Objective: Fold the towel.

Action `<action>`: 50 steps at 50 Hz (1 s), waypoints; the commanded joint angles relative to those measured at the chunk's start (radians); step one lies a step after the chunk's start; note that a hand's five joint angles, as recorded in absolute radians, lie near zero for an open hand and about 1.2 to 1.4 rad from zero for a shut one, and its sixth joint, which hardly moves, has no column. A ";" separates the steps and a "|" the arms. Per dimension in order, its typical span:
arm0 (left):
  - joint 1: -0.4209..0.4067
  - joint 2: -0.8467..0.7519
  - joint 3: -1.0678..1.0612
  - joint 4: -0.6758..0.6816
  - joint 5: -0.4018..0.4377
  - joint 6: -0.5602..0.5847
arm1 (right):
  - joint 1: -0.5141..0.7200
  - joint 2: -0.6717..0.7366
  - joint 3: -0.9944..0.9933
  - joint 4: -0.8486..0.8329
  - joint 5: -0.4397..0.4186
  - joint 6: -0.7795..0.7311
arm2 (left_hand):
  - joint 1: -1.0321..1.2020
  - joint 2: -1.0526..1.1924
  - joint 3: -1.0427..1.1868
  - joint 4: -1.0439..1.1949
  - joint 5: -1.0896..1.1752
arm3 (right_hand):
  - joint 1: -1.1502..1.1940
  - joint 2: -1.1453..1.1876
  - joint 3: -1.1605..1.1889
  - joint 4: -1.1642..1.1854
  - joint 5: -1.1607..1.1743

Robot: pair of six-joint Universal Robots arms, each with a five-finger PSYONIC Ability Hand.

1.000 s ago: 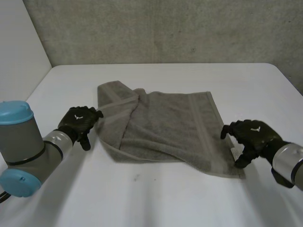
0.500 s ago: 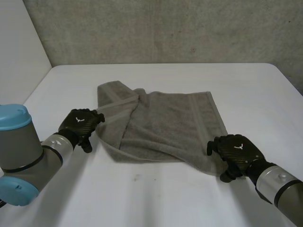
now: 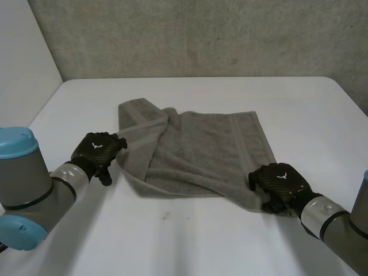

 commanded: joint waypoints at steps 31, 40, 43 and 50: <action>0.003 -0.024 0.008 0.080 0.015 0.005 | -0.161 -0.108 -0.040 0.041 0.050 -0.062 | 0.118 0.116 0.117 0.117 0.117 | 0.481 0.600 0.598 0.599 0.631; 0.003 -0.096 0.054 0.117 0.179 0.008 | -0.164 -0.088 -0.049 0.050 0.053 -0.099 | 0.203 0.202 0.202 0.202 0.203 | 0.481 0.600 0.598 0.599 0.631; 0.003 -0.132 0.083 0.117 0.227 0.011 | -0.164 -0.082 -0.049 0.050 0.053 -0.099 | 0.221 0.220 0.220 0.220 0.220 | 0.481 0.600 0.598 0.599 0.631; 0.000 -0.212 0.163 0.117 0.256 0.012 | -0.161 -0.080 -0.046 0.050 0.053 -0.099 | 0.230 0.228 0.229 0.229 0.229 | 0.481 0.600 0.598 0.599 0.631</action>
